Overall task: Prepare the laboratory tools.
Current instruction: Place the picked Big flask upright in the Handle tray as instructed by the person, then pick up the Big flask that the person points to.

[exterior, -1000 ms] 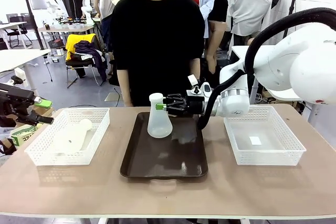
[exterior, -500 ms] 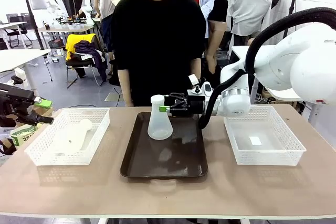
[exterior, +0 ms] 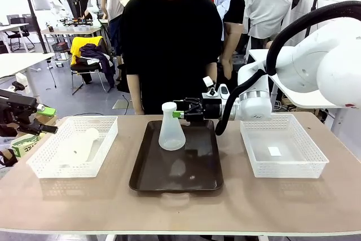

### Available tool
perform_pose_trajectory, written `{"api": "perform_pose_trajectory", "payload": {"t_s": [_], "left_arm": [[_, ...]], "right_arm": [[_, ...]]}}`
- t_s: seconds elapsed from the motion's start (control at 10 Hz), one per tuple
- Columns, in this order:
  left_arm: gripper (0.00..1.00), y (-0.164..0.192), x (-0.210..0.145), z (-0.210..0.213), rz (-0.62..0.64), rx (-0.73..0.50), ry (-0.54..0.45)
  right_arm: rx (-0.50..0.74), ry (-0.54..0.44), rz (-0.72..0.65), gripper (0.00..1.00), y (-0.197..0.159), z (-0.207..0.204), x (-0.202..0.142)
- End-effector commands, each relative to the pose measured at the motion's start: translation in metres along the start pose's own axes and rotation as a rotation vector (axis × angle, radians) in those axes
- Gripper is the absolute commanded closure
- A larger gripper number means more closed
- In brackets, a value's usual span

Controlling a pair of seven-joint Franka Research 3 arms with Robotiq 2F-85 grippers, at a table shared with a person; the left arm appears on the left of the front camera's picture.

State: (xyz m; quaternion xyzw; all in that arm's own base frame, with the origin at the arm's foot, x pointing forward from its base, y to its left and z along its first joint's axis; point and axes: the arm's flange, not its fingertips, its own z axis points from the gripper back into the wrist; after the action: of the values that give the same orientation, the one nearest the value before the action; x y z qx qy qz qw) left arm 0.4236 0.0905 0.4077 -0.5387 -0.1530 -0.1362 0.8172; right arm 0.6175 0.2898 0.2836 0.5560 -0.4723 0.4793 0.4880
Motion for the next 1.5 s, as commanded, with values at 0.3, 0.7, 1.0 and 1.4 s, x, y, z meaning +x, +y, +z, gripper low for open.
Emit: {"api": "perform_pose_trajectory", "payload": {"t_s": [0.3, 0.7, 1.0, 1.4], "left_arm": [[0.00, -0.002, 0.002, 0.003, -0.002, -0.014, -0.009], [0.00, -0.002, 0.002, 0.003, -0.002, -0.014, -0.009], [0.00, -0.002, 0.002, 0.003, -0.002, -0.014, -0.009], [0.00, -0.002, 0.002, 0.003, -0.002, -0.014, -0.009]], "right_arm": [[0.000, -0.005, 0.023, 0.00, -0.002, 0.000, -0.003], [0.000, -0.005, 0.023, 0.00, -0.002, 0.000, -0.003], [-0.008, 0.023, 0.007, 0.00, -0.001, 0.011, 0.012], [-0.119, 0.184, 0.015, 0.00, 0.014, 0.066, 0.069]]}}
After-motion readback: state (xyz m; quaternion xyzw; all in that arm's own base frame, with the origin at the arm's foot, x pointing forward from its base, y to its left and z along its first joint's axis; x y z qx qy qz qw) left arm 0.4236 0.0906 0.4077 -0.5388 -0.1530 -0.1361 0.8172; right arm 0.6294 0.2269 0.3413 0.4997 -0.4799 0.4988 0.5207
